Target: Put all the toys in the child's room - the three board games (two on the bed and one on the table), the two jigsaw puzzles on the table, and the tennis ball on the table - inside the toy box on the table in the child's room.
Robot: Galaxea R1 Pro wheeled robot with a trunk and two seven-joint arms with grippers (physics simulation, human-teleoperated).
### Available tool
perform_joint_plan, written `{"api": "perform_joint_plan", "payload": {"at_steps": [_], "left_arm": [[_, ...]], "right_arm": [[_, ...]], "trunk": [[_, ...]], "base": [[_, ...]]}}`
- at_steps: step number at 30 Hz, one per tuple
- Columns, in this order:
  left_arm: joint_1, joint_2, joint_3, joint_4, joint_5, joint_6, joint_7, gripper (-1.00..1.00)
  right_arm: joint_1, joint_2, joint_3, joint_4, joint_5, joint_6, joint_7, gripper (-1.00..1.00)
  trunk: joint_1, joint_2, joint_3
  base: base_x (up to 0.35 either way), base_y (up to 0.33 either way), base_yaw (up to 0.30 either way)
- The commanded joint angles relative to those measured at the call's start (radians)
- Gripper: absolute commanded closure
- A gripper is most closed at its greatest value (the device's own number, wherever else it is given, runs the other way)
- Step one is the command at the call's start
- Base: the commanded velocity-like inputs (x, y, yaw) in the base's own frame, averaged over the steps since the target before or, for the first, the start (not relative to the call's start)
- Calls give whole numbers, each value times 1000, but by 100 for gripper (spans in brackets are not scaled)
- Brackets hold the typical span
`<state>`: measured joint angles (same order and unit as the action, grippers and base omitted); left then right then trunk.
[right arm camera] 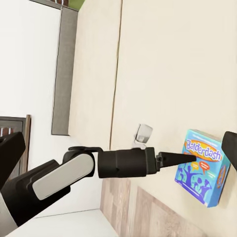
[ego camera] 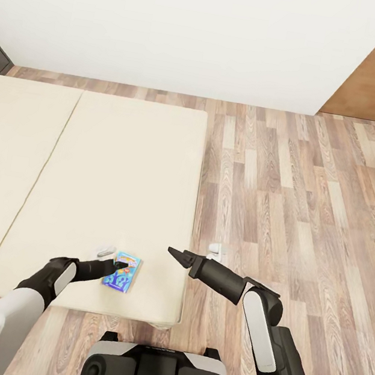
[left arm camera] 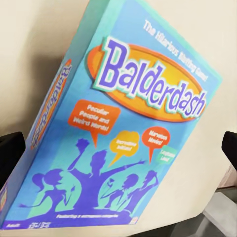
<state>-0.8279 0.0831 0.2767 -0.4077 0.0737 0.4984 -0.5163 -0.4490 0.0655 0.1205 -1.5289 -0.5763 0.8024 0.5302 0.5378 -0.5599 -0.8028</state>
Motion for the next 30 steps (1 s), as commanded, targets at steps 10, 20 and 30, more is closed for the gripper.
{"api": "perform_joint_plan", "payload": {"at_steps": [10,20,30], "left_arm": [[0,0,3,2,8,6,-2,-100],[0,0,1,-1,6,-1,-3,-100],[0,-1,0,-2,5,-3,-4,-100]], "right_arm": [[0,1,-1,0,-1,6,1,-100],[0,1,0,0,-1,6,2,-100],[0,1,0,0,-2,5,2,-100]], "trunk": [[0,-1,3],[0,-1,4],[0,-1,6]], "base": [[0,0,-43],[0,0,-26],[0,-1,-22]]}}
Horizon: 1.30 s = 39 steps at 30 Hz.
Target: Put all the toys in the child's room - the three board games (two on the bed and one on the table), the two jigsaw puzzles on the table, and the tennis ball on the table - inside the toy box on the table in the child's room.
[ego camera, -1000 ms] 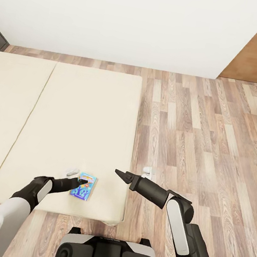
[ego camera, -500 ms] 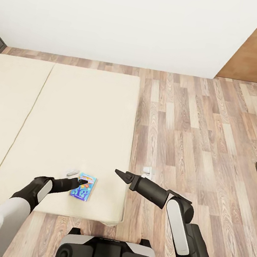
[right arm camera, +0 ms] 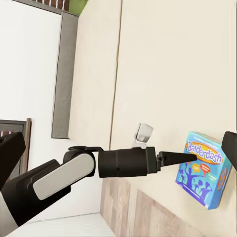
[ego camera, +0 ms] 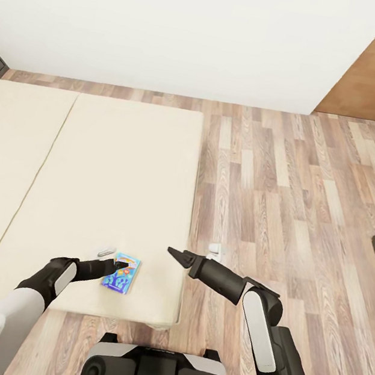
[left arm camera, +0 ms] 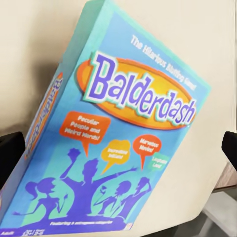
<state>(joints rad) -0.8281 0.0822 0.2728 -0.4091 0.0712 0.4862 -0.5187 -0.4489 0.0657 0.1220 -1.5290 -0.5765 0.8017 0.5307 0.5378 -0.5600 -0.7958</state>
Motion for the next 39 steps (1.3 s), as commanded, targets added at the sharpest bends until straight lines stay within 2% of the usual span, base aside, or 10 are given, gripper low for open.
{"api": "perform_joint_plan", "payload": {"at_steps": [1,31,39], "left_arm": [[0,0,4,0,7,9,-1,-100],[0,1,5,-1,7,11,-9,-100],[0,1,5,-2,7,10,-9,-100]], "right_arm": [[-1,0,-1,0,-1,6,1,-100],[-1,0,-5,-2,-2,6,2,-100],[-1,0,-5,-2,-2,6,2,-100]], "trunk": [[0,-1,0],[0,-1,2],[0,-1,2]], "base": [[0,-53,-111],[-13,-32,-10],[-75,-147,0]]}}
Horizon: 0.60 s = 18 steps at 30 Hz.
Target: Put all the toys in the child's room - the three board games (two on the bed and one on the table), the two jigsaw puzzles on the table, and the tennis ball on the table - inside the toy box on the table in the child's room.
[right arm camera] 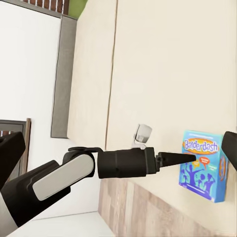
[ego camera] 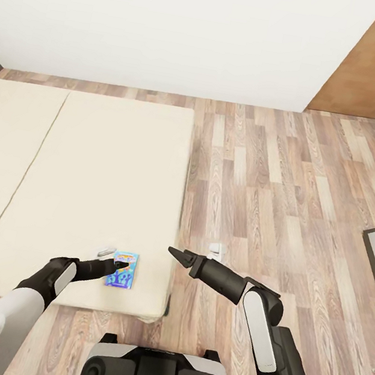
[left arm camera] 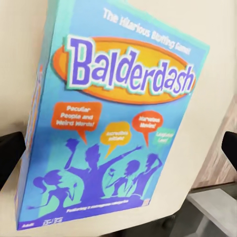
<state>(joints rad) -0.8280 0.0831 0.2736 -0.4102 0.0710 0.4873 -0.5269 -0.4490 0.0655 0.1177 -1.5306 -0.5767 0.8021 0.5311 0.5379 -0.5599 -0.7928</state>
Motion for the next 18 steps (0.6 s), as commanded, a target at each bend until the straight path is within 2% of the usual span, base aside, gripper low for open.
{"api": "perform_joint_plan", "payload": {"at_steps": [1,18], "left_arm": [[0,0,4,0,7,9,-1,-100],[0,0,4,-1,7,9,-2,-100]], "right_arm": [[0,0,-1,0,-2,6,1,-100],[0,0,0,0,-2,5,1,-100]], "trunk": [[0,-1,-1],[0,-1,-1]], "base": [[-34,-77,0],[-5,-48,0]]}}
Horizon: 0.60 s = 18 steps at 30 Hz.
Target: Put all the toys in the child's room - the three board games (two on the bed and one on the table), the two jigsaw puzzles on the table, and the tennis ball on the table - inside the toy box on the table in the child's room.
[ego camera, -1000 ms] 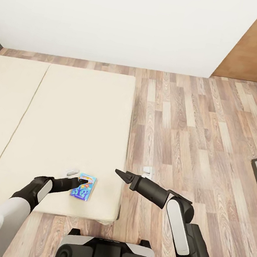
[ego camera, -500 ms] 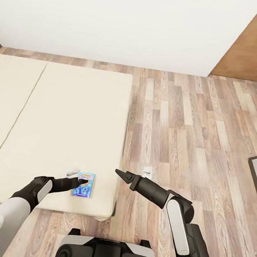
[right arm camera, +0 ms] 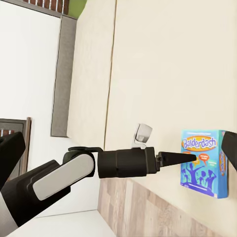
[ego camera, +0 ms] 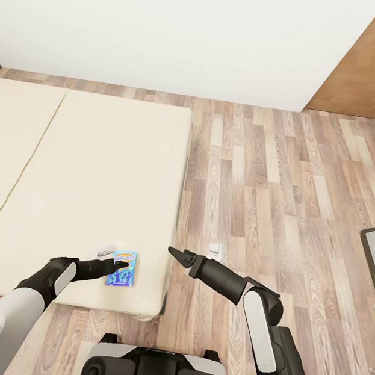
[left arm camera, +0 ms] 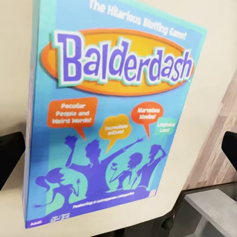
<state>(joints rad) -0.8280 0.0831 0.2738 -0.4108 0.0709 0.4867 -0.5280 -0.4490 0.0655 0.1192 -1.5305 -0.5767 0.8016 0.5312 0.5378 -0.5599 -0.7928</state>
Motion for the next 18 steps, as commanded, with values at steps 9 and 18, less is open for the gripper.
{"api": "perform_joint_plan", "payload": {"at_steps": [9,18], "left_arm": [[0,0,5,0,7,9,-1,-100],[0,1,3,-4,7,11,-7,-100]], "right_arm": [[0,0,0,0,-2,6,1,-100],[0,0,0,0,-2,6,1,-100]], "trunk": [[0,-1,-1],[0,-1,-1]], "base": [[0,-58,0],[0,-6,0]]}}
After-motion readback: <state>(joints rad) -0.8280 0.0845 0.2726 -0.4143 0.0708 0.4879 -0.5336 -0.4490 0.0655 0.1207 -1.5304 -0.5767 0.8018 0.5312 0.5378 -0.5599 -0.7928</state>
